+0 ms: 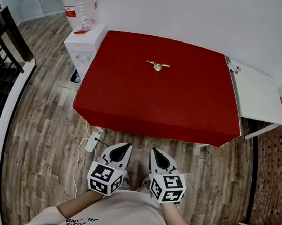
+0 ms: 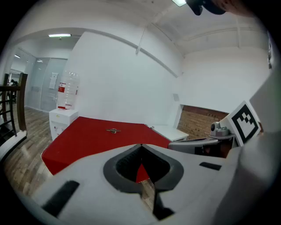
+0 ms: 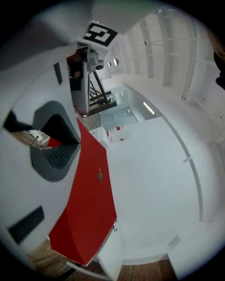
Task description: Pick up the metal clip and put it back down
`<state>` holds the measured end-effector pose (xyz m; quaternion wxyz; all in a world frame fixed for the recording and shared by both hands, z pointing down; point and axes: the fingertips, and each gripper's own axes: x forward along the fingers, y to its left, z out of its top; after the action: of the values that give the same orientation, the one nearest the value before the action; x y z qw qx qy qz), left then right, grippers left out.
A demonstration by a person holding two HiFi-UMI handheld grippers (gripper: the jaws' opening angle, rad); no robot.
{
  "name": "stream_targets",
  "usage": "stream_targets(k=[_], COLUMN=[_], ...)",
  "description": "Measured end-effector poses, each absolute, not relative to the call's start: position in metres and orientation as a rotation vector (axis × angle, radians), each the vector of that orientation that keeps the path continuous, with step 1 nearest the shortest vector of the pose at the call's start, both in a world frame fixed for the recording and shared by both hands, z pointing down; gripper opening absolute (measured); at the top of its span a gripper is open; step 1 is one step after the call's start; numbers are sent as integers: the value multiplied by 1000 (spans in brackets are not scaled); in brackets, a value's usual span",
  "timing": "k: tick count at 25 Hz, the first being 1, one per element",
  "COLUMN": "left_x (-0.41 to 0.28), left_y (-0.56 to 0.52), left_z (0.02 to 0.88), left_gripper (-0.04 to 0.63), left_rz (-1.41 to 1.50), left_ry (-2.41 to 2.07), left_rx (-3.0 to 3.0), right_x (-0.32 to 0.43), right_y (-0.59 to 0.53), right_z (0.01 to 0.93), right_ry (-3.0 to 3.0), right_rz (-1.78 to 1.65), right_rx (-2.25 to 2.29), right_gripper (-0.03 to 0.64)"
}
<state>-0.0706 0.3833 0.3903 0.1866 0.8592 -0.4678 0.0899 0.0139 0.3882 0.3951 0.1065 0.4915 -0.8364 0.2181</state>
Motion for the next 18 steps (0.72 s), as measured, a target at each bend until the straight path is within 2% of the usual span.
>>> stream_targets(k=[7, 18], left_x=[-99, -82], left_y=[375, 293], left_z=[396, 411], left_gripper=[6, 7], left_rz=[254, 265], left_ry=[-1304, -1286], left_rx=[2416, 2405], right_x=[-7, 5], right_y=[380, 301], right_z=[396, 417], right_ry=[-2453, -2444], right_rz=[647, 673], right_rx=[1486, 1474], right_gripper=[5, 5])
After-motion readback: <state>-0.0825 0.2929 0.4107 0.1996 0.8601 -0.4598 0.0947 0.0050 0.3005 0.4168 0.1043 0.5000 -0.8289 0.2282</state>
